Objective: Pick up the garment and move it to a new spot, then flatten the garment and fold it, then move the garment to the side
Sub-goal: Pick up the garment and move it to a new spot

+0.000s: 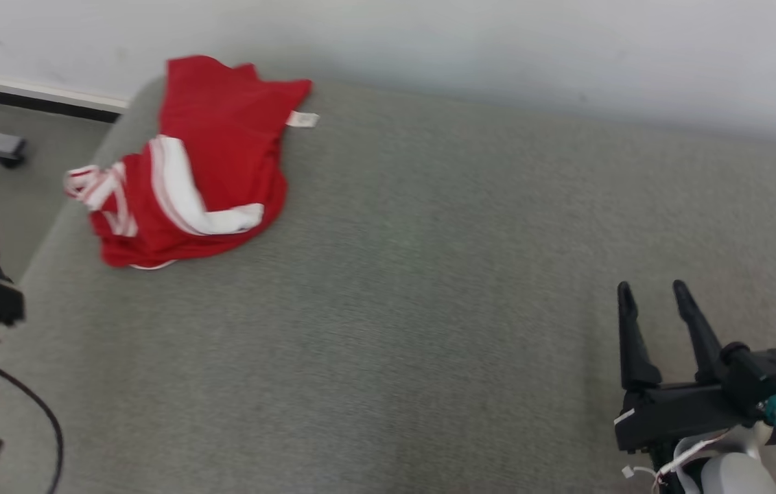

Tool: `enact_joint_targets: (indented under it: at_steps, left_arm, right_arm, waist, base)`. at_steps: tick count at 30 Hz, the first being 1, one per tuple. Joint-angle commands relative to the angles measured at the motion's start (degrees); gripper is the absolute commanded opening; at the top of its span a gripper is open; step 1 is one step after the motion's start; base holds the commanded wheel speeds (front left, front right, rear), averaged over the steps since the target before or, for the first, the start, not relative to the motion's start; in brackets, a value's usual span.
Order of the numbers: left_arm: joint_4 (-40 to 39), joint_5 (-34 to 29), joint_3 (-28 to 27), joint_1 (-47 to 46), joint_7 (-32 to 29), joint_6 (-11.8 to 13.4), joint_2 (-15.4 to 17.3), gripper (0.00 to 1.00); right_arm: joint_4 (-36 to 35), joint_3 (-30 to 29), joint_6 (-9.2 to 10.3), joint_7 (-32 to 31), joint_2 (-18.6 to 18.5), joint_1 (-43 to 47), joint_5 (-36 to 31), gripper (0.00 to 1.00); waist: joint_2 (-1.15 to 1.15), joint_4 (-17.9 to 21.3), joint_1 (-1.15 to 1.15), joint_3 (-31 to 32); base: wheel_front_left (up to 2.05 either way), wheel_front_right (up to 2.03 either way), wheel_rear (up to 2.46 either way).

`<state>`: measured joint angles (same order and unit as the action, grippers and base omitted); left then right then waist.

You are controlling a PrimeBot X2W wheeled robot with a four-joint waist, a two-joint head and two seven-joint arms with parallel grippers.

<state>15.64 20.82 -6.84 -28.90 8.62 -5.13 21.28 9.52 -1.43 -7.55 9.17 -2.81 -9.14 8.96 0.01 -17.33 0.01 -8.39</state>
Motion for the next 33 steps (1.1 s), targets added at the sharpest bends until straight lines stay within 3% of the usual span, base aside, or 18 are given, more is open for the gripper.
enact_joint_targets:
  at_steps: [1, 7, 12, 17, 27, 31, 33]
  left_arm:
    - [0.43, 0.13, 0.03, -1.81, -0.13, -0.31, 0.41, 1.0]
    - [6.45, 1.97, -0.18, -10.78, -3.78, -1.08, 4.99, 1.0]
    - [12.04, 2.69, 1.57, -14.56, -7.35, -1.7, 7.06, 1.0]
    - [17.51, 4.25, 3.06, -16.62, -12.17, -1.84, 7.76, 1.0]
    - [25.56, 7.48, 4.78, -15.47, -28.56, -1.07, 7.24, 1.0]
    - [25.82, 8.01, 4.83, -14.98, -29.69, -0.84, 7.55, 1.0]
    - [25.59, 7.99, 4.54, -14.48, -28.78, -0.23, 7.56, 0.0]
  right_arm:
    - [-0.57, -0.45, 0.12, 0.36, -0.11, -0.5, -0.67, 1.0]
    - [-2.29, -1.97, 0.12, 1.0, -0.09, -2.1, -0.49, 1.0]
    - [-2.39, -1.9, 0.12, 1.49, -0.09, -2.85, -0.15, 1.0]
    - [-1.97, -2.19, 0.12, 1.75, -0.1, -3.38, -0.23, 1.0]
    - [-1.06, -1.81, 0.12, 2.25, -0.12, -3.85, -0.01, 1.0]
    - [-0.93, -1.41, 0.12, 2.38, -0.1, -3.76, 0.18, 1.0]
    - [-0.76, -1.43, 0.12, 2.45, -0.12, -3.51, 0.12, 1.0]
  waist:
    - [-0.01, 8.58, -0.01, -8.24]
    - [-0.01, 13.67, -0.01, -12.52]
    - [-0.01, 15.2, -0.01, -14.32]
    - [-0.01, 15.46, -0.01, -14.62]
    - [-0.01, 15.75, -0.01, -13.13]
    - [-0.01, 16.22, -0.01, -12.67]
    - [-0.01, 16.44, -0.01, -12.27]
  base:
    - [0.0, 0.0, 0.0]
    - [0.0, 0.0, 0.0]
    - [0.0, 0.0, 0.0]
    - [0.0, 0.0, 0.0]
    - [0.0, 0.0, 0.0]
    - [0.0, 0.0, 0.0]
    - [0.0, 0.0, 0.0]
